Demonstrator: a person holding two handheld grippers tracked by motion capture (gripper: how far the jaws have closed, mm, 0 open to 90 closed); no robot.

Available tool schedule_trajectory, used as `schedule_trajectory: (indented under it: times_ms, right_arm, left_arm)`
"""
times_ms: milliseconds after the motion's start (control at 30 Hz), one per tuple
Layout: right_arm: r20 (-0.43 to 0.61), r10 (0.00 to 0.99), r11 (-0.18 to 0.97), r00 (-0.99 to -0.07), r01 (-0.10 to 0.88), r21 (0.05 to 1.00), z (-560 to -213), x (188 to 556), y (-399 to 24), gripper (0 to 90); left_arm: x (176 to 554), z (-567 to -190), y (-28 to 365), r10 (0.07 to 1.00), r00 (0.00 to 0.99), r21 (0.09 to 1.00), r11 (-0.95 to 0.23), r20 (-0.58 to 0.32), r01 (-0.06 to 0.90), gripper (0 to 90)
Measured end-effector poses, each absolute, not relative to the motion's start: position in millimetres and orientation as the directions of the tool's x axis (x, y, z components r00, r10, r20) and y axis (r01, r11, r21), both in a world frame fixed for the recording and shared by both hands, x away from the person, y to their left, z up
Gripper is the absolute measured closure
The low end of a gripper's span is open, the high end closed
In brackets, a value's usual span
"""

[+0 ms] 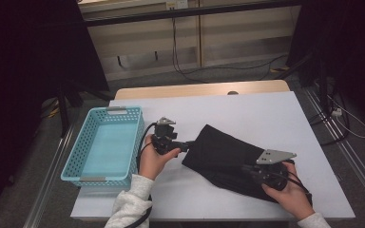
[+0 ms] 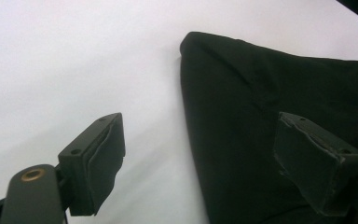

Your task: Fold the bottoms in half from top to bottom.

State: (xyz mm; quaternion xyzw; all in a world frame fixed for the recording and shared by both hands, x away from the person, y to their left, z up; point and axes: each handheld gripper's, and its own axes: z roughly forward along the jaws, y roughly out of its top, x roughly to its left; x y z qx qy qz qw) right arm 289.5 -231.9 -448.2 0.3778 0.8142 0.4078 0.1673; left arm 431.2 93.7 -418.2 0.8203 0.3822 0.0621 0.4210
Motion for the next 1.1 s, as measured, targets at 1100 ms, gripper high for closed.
schedule_trajectory:
  times_ms: [1100]
  right_arm:
    - [0.044, 0.769, 0.359, -0.638, 0.488, 0.795, -447.0, 279.0, -242.8, 88.2]
  left_arm:
    - [438.2, -417.5, 102.9, 0.681, 0.708, 0.738, -0.378, -0.187, 0.559, 12.6]
